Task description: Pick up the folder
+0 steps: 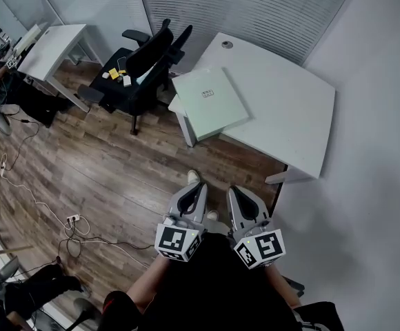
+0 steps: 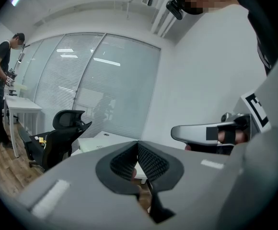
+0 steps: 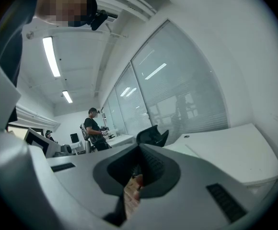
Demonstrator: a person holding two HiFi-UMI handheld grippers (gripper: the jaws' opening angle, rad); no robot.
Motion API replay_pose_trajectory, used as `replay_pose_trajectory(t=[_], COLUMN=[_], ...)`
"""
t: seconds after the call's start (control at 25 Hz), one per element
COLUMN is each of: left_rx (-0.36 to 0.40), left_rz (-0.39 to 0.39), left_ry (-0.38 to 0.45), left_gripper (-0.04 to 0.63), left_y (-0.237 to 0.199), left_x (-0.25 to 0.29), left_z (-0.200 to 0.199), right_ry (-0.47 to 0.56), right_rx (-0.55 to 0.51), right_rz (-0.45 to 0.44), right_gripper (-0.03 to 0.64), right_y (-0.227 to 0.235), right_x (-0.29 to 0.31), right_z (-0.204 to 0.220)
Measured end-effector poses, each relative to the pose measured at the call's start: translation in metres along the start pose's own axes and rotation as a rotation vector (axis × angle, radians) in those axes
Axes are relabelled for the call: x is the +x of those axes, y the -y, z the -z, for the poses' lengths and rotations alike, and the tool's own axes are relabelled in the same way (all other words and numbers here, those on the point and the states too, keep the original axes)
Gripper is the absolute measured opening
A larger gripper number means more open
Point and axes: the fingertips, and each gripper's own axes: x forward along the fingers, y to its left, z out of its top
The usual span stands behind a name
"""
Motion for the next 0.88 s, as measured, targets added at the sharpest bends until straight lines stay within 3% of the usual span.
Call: replay_pose_trajectory(t=[0.24,0.52,0.72,0.88], left_rx=[-0.035,-0.155,-0.241,-0.328], left_rz=[0.032,0.031,0.101,0.102], left_ry=[-0.027,-0.102,-0.143,-0.178], left_gripper=[0.006,0.006,0.006,0.006], left_y=[-0.019,-0.063,-0.09,-0.12], left_x=[0.036,0.082,0.117,0.136], left_z=[0.002,0.016,0.033,0.047], right_ry=[-0.02,-0.066,-0.106,-0.125], right_rx=[-0.038,-0.045,-0.055,-0.066], right_rz=[0.007,-0.002,-0.017,-0.027], right_gripper=[0.0,0.0,0.0,0.0], right_y=[0.013,0.028,0.038,0.04], right_x=[0.032,0.079,0.118,0.144], right_z=[-0.008,-0.027,-0.026,-0.03])
